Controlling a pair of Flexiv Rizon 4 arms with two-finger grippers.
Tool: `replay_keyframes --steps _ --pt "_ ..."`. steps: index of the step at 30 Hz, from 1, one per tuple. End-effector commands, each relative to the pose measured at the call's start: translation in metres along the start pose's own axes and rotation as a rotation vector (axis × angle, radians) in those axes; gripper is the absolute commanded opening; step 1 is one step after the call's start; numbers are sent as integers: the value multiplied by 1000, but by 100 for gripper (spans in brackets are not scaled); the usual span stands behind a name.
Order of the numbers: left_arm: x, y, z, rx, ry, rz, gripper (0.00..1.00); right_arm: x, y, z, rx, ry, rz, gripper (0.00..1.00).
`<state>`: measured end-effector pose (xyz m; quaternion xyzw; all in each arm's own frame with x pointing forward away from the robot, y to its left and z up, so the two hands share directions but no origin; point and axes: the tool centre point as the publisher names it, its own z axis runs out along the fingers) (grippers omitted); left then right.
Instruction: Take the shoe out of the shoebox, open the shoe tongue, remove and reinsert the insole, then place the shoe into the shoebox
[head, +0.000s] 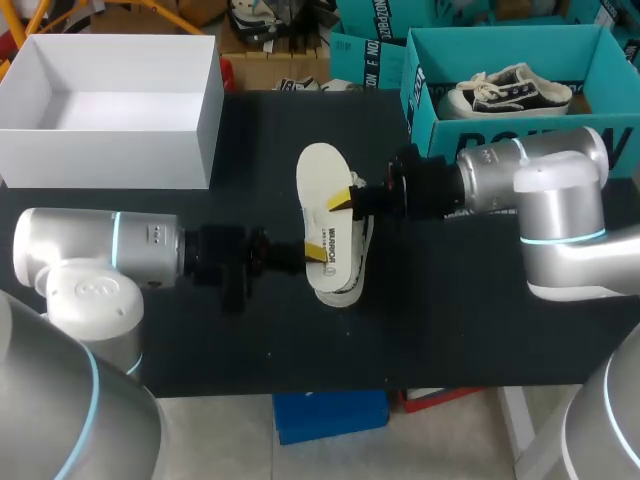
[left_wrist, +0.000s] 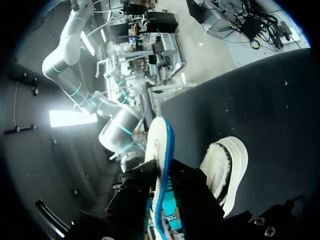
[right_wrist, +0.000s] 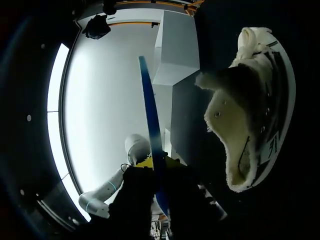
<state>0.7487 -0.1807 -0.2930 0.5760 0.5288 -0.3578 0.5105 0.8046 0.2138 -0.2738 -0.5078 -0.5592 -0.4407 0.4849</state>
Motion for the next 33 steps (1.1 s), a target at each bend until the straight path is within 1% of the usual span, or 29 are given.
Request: replay_keyframes --steps 1,4,5,7,11,13,16,18,20,22,23,24,26,27,29,30,31,33 --pt "-4 -3 -5 -39 77 -6 100 0 1 1 1 -2 1 0" --pt "-1 1 -15 -78 172 -51 100 0 1 1 1 -2 1 0" --pt "-1 2 -19 -91 220 -52 100 0 1 1 1 -2 1 0" --pt "0 3 -28 -110 258 -87 100 0 1 1 1 -2 1 0" --pt "-6 4 -41 -137 347 -126 100 0 1 1 1 -2 1 0" --pt "-11 3 -44 -172 433 -138 100 0 1 1 1 -2 1 0" --pt "-23 1 -45 -145 489 -92 100 0 1 1 1 -2 1 0" --pt "-31 -1 -43 -93 507 -56 100 0 1 1 1 -2 1 0" --pt "-34 -3 -40 -77 660 22 100 0 1 1 1 -2 1 0" --pt "-37 -2 -36 -53 664 -41 100 0 1 1 1 -2 1 0" --pt "-38 -1 -36 -34 686 -16 100 0 1 1 1 -2 1 0" --pt "-40 -1 -35 -21 675 -7 100 0 1 1 1 -2 1 0" --pt "-44 2 -34 -27 675 -4 100 0 1 1 1 -2 1 0" --pt "-45 5 -35 -63 689 -20 100 0 1 1 1 -2 1 0" --pt "-46 8 -34 -74 730 -48 100 0 1 1 1 -2 1 0" --pt "-46 9 -35 -22 667 -28 100 0 1 1 1 -2 1 0" --pt "-47 8 -34 -16 701 -42 100 0 1 1 1 -2 1 0" --pt "-50 8 -36 13 684 27 100 0 1 1 1 -2 1 0"
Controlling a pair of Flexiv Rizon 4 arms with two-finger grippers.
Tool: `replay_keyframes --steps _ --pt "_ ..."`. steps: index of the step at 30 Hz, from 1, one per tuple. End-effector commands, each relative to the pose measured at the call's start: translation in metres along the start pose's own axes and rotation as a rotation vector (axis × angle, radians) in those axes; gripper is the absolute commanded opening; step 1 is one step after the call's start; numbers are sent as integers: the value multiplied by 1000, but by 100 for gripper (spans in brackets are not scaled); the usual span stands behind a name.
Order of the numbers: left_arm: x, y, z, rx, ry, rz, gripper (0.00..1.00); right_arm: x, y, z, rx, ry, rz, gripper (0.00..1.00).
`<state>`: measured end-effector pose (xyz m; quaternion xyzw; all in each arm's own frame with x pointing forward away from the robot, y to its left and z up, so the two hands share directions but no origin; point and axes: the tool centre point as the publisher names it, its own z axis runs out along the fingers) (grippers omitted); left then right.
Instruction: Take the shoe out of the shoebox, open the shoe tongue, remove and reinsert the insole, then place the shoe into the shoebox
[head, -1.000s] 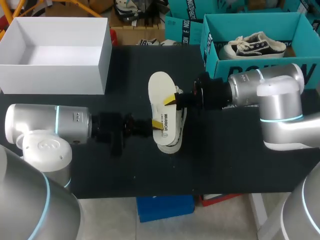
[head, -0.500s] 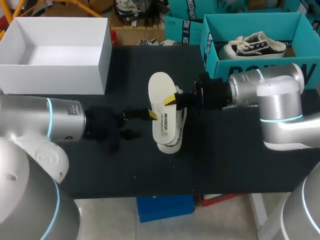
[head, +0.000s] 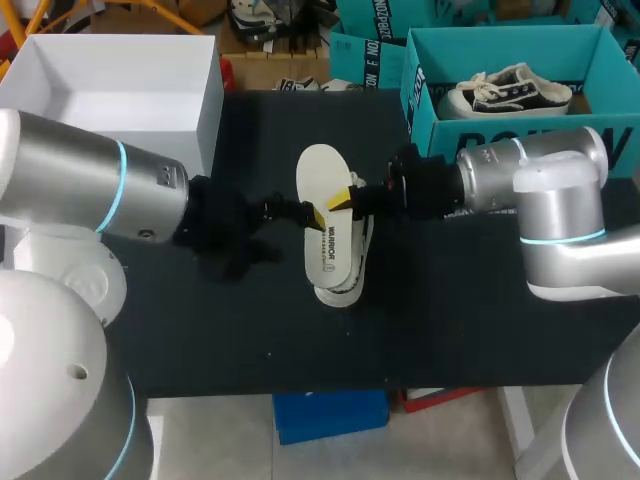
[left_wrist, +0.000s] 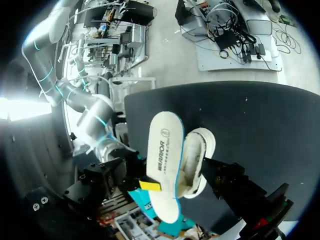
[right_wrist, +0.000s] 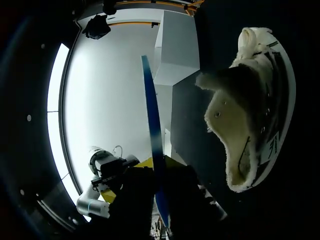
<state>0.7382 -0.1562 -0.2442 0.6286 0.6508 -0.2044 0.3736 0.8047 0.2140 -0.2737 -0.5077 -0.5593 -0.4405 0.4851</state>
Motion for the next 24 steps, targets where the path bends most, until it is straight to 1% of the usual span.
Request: replay_keyframes --steps 1,3,4,5,6,9,13,16,17,19,21,23,24 --pt "-8 6 -5 34 220 106 100 0 1 1 1 -2 1 0" --pt "-11 5 -7 62 254 107 100 0 1 1 1 -2 1 0" --pt "-13 5 -7 61 287 127 100 0 1 1 1 -2 1 0" --pt "-14 6 -6 56 282 124 100 0 1 1 1 -2 1 0" --pt "-16 6 -7 68 274 117 100 0 1 1 1 -2 1 0" --pt "-18 7 -7 76 297 125 100 0 1 1 1 -2 1 0" --pt "-23 11 -10 68 310 131 100 0 1 1 1 -2 1 0" --pt "-27 12 -12 65 343 127 100 0 1 1 1 -2 1 0" --pt "-28 14 -13 50 359 127 100 0 1 1 1 -2 1 0" --pt "-30 15 -14 45 360 123 100 0 1 1 1 -2 1 0" --pt "-32 16 -15 18 375 121 100 0 1 1 1 -2 1 0" --pt "-33 16 -16 18 368 120 100 0 1 1 1 -2 1 0" --pt "-34 16 -17 -2 380 138 100 0 1 1 1 -2 1 0"
